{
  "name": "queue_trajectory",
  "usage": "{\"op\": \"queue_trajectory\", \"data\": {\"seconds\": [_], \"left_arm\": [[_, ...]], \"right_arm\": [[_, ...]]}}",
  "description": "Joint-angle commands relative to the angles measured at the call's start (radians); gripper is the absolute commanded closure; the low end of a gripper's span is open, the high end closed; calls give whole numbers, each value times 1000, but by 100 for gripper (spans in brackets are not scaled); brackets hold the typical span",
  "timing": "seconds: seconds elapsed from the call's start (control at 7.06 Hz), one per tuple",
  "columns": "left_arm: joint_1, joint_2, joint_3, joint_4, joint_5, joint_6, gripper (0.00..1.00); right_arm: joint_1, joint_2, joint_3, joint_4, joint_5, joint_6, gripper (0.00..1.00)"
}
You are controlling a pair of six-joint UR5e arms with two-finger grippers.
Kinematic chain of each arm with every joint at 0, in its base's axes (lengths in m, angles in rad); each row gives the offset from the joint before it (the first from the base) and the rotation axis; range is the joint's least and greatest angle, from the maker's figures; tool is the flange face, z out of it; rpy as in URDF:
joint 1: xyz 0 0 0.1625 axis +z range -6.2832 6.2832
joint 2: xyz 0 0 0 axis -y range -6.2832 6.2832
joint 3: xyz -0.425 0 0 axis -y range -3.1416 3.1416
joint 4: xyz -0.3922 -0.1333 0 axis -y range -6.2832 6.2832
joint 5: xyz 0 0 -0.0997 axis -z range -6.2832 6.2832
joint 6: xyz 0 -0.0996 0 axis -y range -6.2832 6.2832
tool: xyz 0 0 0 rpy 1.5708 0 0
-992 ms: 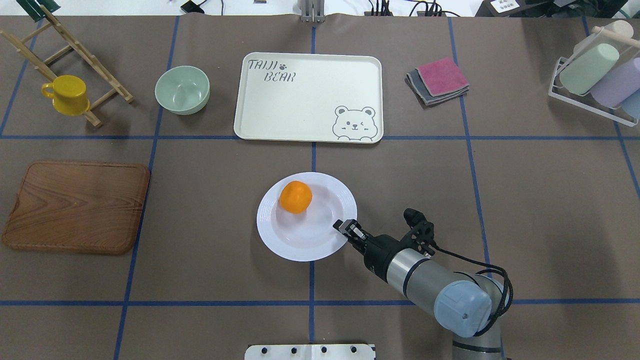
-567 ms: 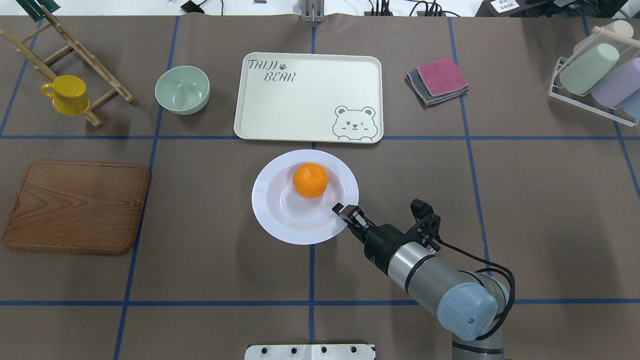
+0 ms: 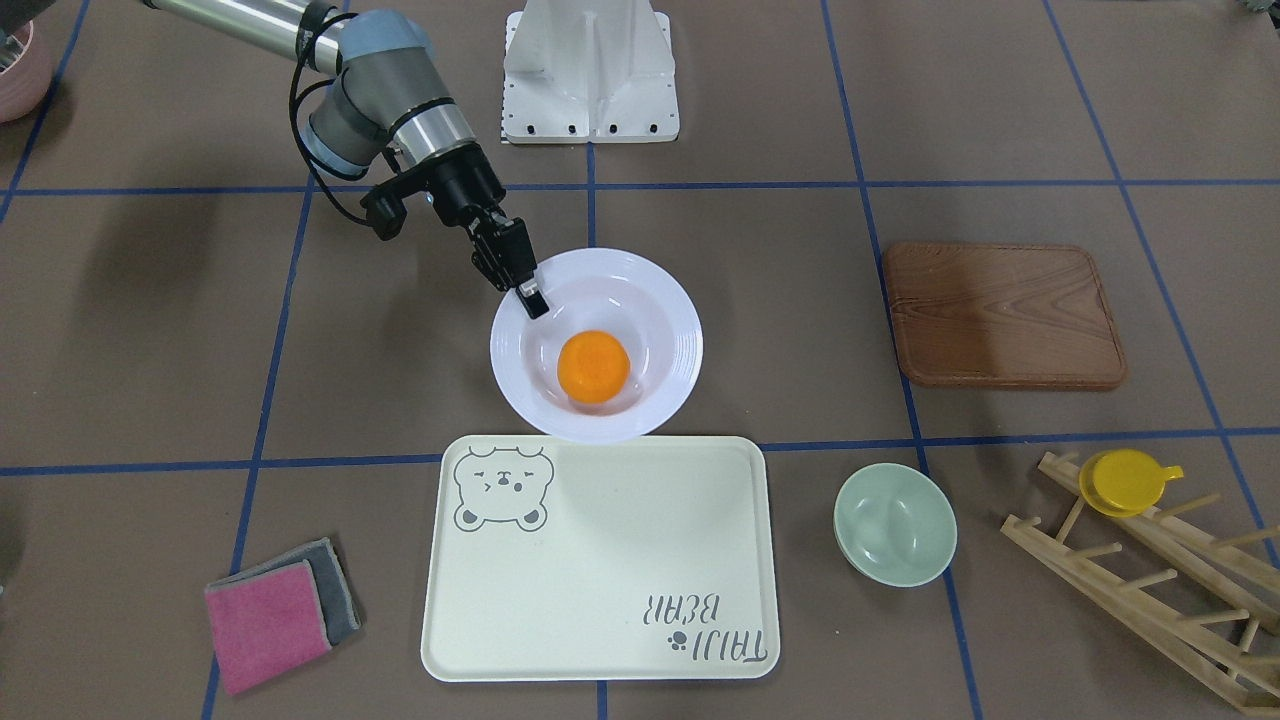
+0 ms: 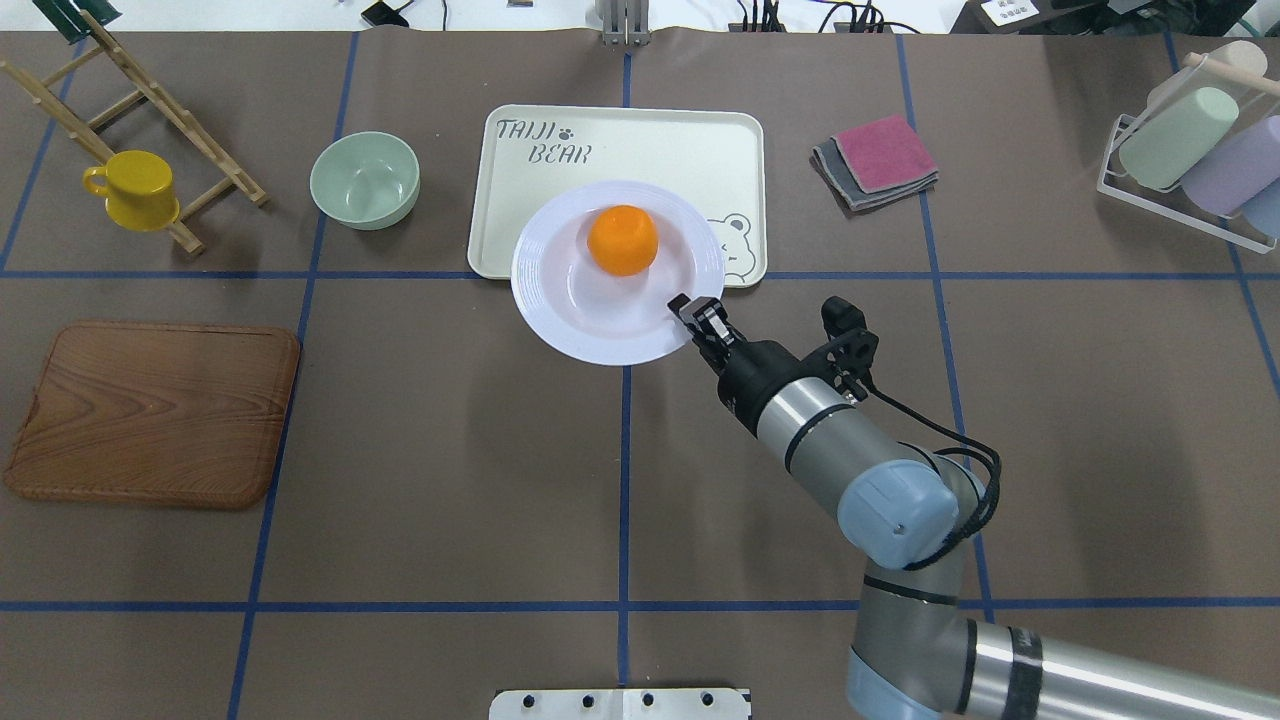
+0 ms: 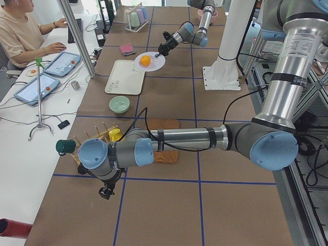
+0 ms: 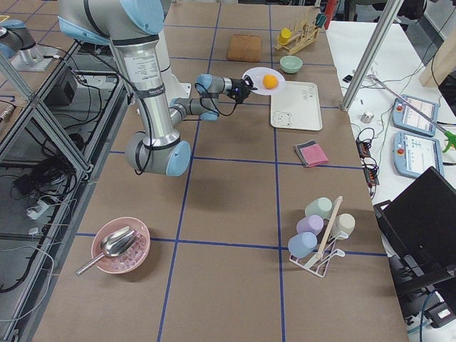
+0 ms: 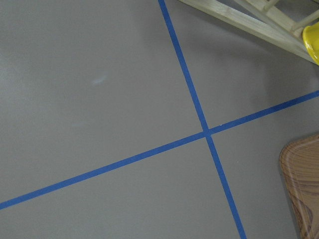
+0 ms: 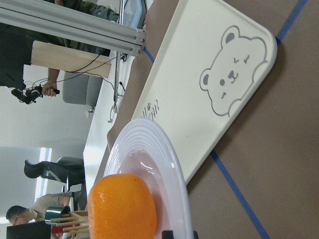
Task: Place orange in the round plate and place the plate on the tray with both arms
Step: 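Slide the plate with the right gripper onto the cream bear tray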
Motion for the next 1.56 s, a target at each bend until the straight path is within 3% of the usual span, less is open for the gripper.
{"op": "queue_trajectory", "data": {"seconds": [0.0, 0.28, 0.43, 0.57, 0.71, 0.85, 0.99, 1.13, 1.42], "left_arm": [[0, 1, -2, -1, -1, 0, 0], [0, 1, -2, -3, -1, -2, 0], [0, 1, -3, -3, -1, -2, 0], [0, 1, -3, -3, -1, -2, 0], [0, 1, -9, -3, -1, -2, 0], [0, 1, -9, -3, -1, -2, 0], [0, 1, -9, -3, -1, -2, 0], [0, 1, -9, -3, -1, -2, 0], [0, 4, -9, -3, -1, -2, 0]], "right_arm": [[98, 206, -302, -10, 47, 16, 100], [158, 343, -502, -24, 115, 36, 100], [175, 369, -544, -24, 149, 35, 100], [183, 367, -546, -24, 162, 35, 75], [184, 353, -546, -26, 162, 27, 44], [190, 353, -531, -77, 171, -14, 0], [192, 313, -455, -116, 233, -115, 0], [215, 220, -310, -168, 324, -199, 0], [311, 134, -87, -417, 553, -426, 0]]}}
